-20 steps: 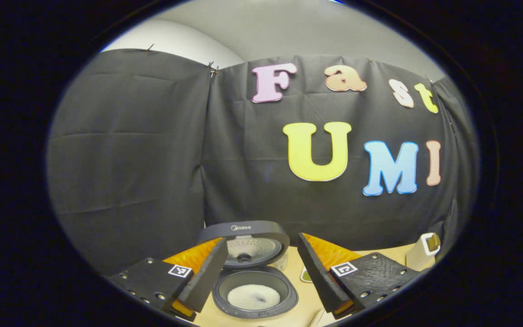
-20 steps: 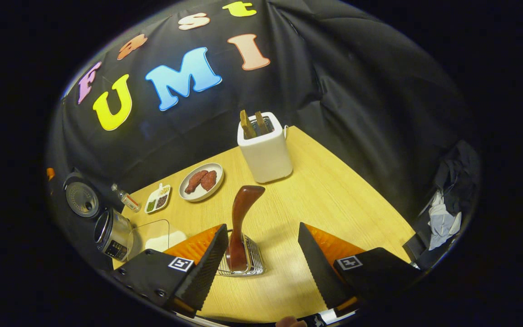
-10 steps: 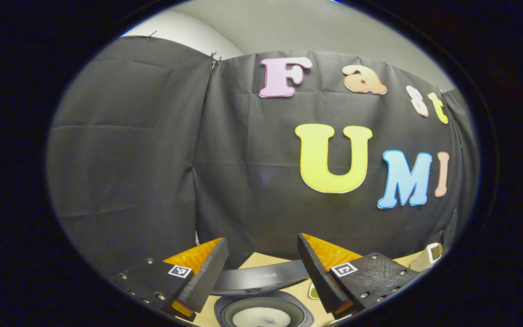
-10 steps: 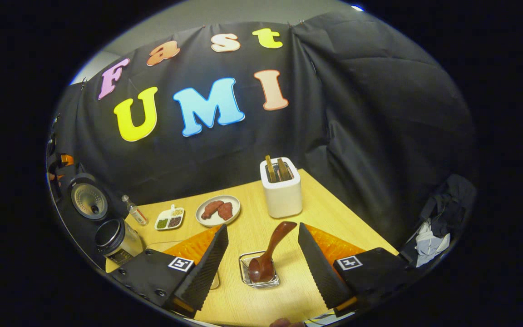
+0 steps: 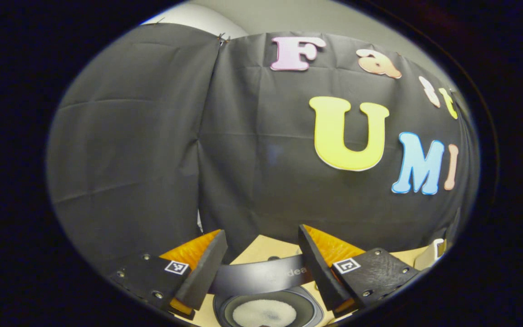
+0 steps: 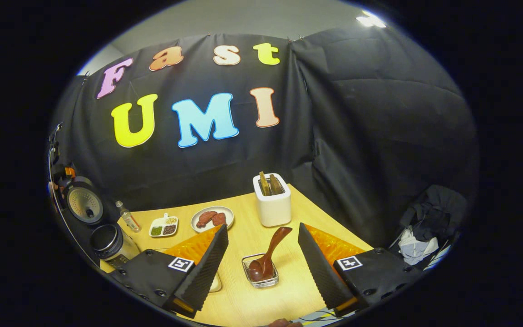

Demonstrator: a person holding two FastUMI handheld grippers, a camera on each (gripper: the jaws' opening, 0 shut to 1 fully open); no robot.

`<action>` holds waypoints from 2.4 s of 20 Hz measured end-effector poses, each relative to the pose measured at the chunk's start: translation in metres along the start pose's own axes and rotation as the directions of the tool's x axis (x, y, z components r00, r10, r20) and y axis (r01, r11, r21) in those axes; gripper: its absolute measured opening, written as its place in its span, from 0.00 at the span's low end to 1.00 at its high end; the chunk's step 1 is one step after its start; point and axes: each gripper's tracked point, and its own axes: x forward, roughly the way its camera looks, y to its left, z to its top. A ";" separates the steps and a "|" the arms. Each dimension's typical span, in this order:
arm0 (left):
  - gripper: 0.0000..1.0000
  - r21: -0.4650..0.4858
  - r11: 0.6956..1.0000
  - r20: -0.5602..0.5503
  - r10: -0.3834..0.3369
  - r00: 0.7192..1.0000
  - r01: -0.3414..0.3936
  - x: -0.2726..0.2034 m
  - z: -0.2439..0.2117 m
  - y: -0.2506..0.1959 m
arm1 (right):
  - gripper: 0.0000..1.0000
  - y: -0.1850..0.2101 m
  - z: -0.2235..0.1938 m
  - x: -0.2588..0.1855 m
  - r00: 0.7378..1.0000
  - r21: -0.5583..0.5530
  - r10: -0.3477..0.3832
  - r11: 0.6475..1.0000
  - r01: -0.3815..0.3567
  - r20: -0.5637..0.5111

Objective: Close the left gripper, press the button to open the rice cooker; take a wooden spoon from the chopstick holder with the right hand, scoop a spoonful of rice and pour it into the rice cooker, then put the wooden spoon back into the chopstick holder.

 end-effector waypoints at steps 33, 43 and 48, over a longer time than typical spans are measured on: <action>1.00 0.112 0.993 -0.211 -0.015 0.977 0.039 -0.105 -0.260 -0.046 | 0.98 -0.026 -0.017 0.034 0.976 -0.065 0.215 0.974 -0.216 -0.016; 1.00 0.117 0.992 -0.284 -0.005 0.959 0.040 -0.102 -0.267 -0.046 | 0.98 -0.076 -0.025 0.039 0.978 -0.021 0.203 0.979 -0.204 -0.038; 1.00 0.139 0.988 -0.278 -0.022 0.960 0.063 -0.103 -0.265 -0.047 | 0.98 -0.090 -0.017 0.029 0.993 -0.036 0.118 0.992 -0.117 0.017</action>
